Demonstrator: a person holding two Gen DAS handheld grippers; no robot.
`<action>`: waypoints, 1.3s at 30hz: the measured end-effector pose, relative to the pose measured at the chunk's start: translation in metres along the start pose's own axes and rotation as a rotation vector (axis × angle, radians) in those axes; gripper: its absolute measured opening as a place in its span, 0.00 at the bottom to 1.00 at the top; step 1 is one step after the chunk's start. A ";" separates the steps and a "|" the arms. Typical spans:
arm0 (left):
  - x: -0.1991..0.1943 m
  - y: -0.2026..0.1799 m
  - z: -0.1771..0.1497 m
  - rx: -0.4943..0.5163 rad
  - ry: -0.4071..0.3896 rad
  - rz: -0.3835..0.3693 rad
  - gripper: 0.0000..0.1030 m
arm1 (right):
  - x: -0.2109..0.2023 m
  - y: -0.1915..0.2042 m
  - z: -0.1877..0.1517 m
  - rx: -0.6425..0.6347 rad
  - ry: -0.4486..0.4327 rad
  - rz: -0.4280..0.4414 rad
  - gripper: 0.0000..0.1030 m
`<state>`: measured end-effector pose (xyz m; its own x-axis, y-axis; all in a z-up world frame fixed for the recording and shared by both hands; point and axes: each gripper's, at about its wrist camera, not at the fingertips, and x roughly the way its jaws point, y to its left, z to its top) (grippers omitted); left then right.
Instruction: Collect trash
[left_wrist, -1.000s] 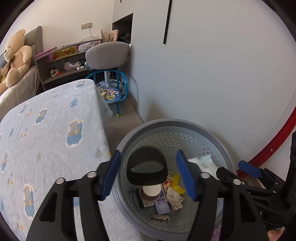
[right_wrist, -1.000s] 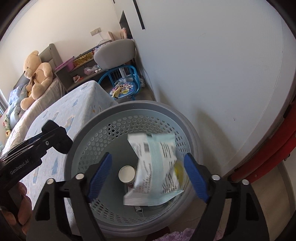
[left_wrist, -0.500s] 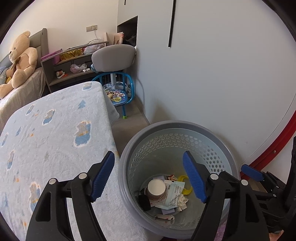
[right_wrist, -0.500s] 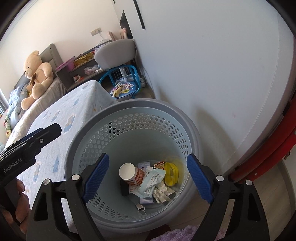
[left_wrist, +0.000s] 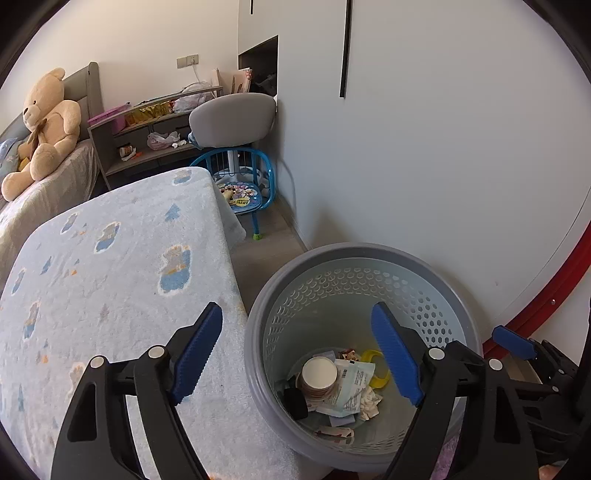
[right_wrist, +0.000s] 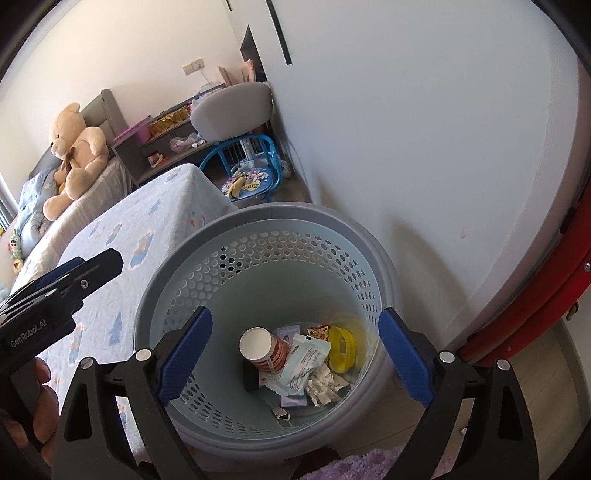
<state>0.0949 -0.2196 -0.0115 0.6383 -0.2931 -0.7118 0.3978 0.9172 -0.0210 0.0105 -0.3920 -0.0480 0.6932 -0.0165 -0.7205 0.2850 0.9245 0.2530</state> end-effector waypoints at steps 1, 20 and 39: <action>0.000 0.000 0.000 -0.001 0.001 0.005 0.78 | -0.001 -0.001 0.000 0.001 -0.003 0.000 0.89; -0.003 0.004 -0.001 -0.003 0.009 0.021 0.82 | -0.005 0.001 0.002 0.006 -0.012 0.007 0.91; -0.008 0.003 0.000 -0.012 0.001 0.043 0.82 | -0.007 0.003 0.004 0.005 -0.018 0.009 0.91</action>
<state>0.0908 -0.2142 -0.0060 0.6538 -0.2528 -0.7132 0.3621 0.9321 0.0016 0.0094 -0.3906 -0.0395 0.7075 -0.0153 -0.7065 0.2822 0.9227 0.2627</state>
